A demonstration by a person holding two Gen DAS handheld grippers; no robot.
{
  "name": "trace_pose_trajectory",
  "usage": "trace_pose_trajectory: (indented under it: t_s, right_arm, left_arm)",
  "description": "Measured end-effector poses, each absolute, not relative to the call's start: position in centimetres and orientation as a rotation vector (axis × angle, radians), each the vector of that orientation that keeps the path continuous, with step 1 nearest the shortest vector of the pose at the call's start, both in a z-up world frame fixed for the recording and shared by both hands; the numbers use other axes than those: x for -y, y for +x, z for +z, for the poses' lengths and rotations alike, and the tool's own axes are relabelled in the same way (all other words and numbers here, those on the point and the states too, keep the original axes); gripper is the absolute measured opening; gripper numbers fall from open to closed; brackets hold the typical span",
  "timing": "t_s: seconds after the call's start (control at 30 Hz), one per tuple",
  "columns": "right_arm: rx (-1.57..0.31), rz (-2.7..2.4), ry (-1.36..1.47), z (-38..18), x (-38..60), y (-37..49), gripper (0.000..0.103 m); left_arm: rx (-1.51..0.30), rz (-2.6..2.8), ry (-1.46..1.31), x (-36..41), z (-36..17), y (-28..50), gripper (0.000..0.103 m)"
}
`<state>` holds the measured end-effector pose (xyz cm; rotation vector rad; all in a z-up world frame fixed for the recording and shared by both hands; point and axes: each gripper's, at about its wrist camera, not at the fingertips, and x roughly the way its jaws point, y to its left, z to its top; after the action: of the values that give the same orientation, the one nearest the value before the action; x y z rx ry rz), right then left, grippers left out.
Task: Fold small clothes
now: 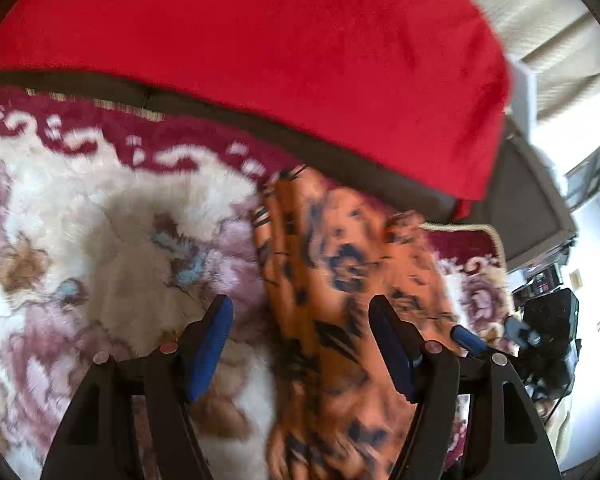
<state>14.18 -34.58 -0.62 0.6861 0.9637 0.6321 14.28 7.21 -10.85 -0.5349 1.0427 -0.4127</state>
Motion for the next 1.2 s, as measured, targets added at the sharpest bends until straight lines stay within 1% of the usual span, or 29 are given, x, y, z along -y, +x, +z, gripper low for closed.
trace_pose_trajectory:
  t_s: [0.07, 0.13, 0.2, 0.27, 0.43, 0.57, 0.6, 0.7, 0.77, 0.83, 1.0, 1.07, 1.2]
  right_arm:
    - [-1.006, 0.64, 0.788, -2.7, 35.3, 15.8, 0.08]
    - [-0.998, 0.64, 0.906, -4.3, 36.4, 16.5, 0.08]
    - [-0.978, 0.647, 1.013, -5.0, 37.3, 16.4, 0.08]
    - [-0.973, 0.638, 1.015, -4.6, 37.5, 15.9, 0.08]
    - [-0.948, 0.645, 0.885, -1.6, 36.6, 11.9, 0.081]
    - [-0.984, 0.623, 0.76, -0.9, 35.2, 7.7, 0.082]
    - [-1.014, 0.609, 0.72, -1.2, 34.7, 6.8, 0.082]
    - [-1.061, 0.523, 0.627, -2.4, 33.9, 4.8, 0.081]
    - [-1.043, 0.492, 0.584, -1.5, 33.8, 3.5, 0.081]
    - [-1.002, 0.422, 0.47, 0.2, 33.2, 1.7, 0.081]
    - [-0.896, 0.198, 0.137, 2.6, 31.2, -2.6, 0.083]
    - [-0.855, 0.139, 0.037, 2.8, 30.0, -4.2, 0.083]
    - [-0.8, 0.052, -0.05, 3.1, 29.6, -6.0, 0.084]
  left_arm:
    - [-1.075, -0.388, -0.561, -7.6, -12.4, 14.8, 0.073]
    - [-1.051, -0.399, -0.612, -8.5, -12.7, 14.3, 0.073]
    - [-1.044, -0.395, -0.629, -9.3, -12.4, 13.4, 0.073]
    - [-1.019, -0.402, -0.639, -10.0, -11.2, 12.0, 0.071]
    - [-0.937, -0.473, -0.583, -10.4, -8.9, 5.8, 0.071]
    - [-1.003, -0.421, -0.46, -9.7, -11.3, 3.1, 0.071]
    - [-1.026, -0.394, -0.444, -9.8, -12.3, 2.9, 0.073]
    - [-1.011, -0.381, -0.501, -10.7, -12.4, 2.0, 0.074]
    - [-0.99, -0.367, -0.482, -10.9, -11.3, 1.1, 0.074]
    - [-0.951, -0.325, -0.428, -10.4, -9.8, -0.2, 0.074]
    - [-0.87, -0.175, -0.304, -9.4, -7.5, -3.5, 0.084]
    - [-0.839, -0.129, -0.261, -8.4, -6.7, -4.3, 0.086]
    - [-0.771, -0.06, -0.208, -7.8, -5.0, -6.4, 0.089]
